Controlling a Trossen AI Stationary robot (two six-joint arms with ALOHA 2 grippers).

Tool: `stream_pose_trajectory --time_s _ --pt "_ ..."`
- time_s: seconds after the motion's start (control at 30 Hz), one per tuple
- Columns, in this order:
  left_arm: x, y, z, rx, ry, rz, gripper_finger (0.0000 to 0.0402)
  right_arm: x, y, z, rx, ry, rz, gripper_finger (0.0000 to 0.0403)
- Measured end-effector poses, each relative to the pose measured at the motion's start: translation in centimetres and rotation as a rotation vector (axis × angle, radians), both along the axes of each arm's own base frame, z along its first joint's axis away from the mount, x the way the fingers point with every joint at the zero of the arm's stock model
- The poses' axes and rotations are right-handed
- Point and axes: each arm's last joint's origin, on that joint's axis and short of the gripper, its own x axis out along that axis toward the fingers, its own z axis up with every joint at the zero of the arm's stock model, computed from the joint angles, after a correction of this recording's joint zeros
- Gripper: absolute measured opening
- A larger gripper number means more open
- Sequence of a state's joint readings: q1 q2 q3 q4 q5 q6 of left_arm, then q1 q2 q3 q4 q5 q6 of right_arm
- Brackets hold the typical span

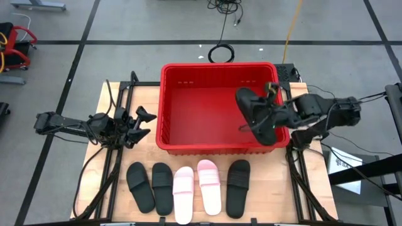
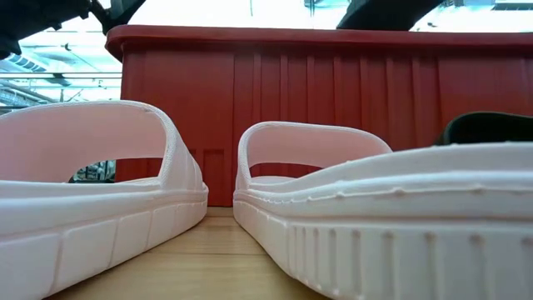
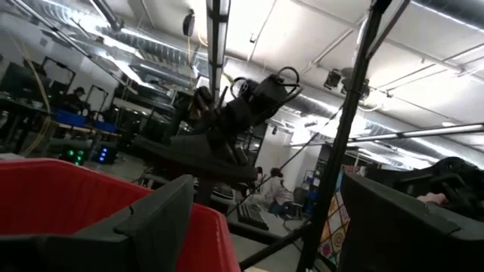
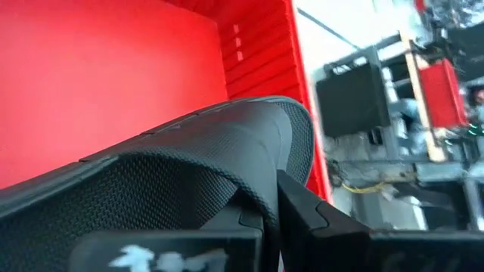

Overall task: Pick and place slides into bin
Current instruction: Put the black slide into the red basket

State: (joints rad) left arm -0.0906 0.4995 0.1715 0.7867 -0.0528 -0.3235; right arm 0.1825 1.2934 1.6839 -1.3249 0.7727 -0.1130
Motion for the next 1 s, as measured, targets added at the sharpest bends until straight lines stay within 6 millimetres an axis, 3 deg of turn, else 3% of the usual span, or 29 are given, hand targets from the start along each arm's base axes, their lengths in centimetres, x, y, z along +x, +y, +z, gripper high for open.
stream_pose_trajectory --time_s 0.23,0.67,0.8,1.0 --pt "0.0 0.2 0.0 -0.02 0.003 0.064 0.034 -0.6 -4.5 -2.6 -0.025 -0.018 -0.022 0.0004" --pt "-0.2 0.7 0.3 0.008 -0.03 0.192 0.034 -0.7 -15.1 -6.3 0.071 0.013 -0.152 0.0004" --pt "-0.2 1.0 0.4 0.018 -0.036 0.213 0.034 -0.5 -16.9 -7.7 0.106 0.071 -0.195 0.0004" --pt "-0.2 1.5 0.4 0.029 -0.033 0.252 0.034 -0.3 -17.3 -11.6 0.154 0.17 -0.199 0.0004"
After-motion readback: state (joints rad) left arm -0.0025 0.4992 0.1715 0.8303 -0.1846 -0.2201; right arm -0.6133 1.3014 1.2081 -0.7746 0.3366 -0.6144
